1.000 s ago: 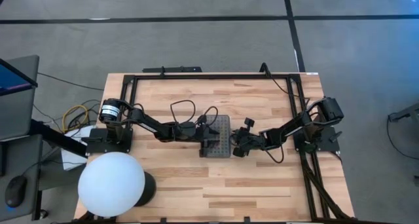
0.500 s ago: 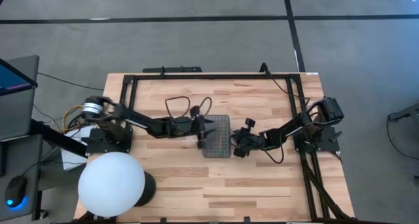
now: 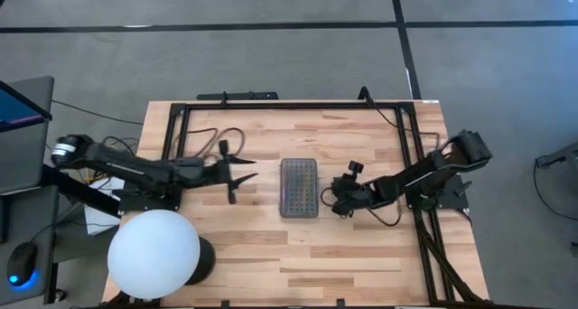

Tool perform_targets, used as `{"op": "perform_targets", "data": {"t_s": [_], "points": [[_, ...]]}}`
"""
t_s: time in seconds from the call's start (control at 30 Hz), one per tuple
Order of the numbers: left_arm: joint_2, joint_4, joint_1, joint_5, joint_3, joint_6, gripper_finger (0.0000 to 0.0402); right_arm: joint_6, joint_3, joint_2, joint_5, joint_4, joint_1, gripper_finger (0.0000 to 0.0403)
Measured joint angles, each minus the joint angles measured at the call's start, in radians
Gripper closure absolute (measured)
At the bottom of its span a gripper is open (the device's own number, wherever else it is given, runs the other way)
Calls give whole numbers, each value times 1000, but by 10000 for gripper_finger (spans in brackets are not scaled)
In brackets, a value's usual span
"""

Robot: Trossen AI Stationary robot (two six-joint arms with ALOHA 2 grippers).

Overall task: Pick & place school supplies into a supply box
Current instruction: Return to Home Position

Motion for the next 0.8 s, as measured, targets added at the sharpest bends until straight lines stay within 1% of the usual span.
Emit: {"op": "perform_targets", "data": {"t_s": [0.07,0.13,0.2,0.3,0.33,0.4,0.47,0.5,0.63,0.67,0.73,0.8], "points": [[-88,31,-1,15,-83,-3,249,28,2,-68,20,-49,16,332],[-155,58,-1,21,-157,-29,249,32,2,-126,22,-63,35,332],[-211,73,10,-15,-212,-46,249,4,2,-167,22,8,54,332],[-283,83,26,-104,-283,-115,249,-121,3,-201,21,173,80,332],[-298,105,34,-124,-306,-142,249,-189,2,-205,21,235,89,332],[-321,172,53,-130,-344,-164,249,-351,3,-207,12,361,109,332],[-347,222,69,-85,-379,-159,249,-474,3,-206,9,465,120,332],[-354,230,79,-52,-383,-154,249,-505,3,-207,7,502,113,332],[-370,226,133,56,-383,-146,249,-527,-13,-230,-17,504,53,332],[-369,224,149,78,-383,-146,249,-520,-28,-238,-47,519,28,332],[-369,208,183,111,-383,-153,249,-506,-85,-260,-143,571,-30,332],[-369,196,217,137,-383,-162,249,-499,-149,-284,-269,663,-98,332]]}}
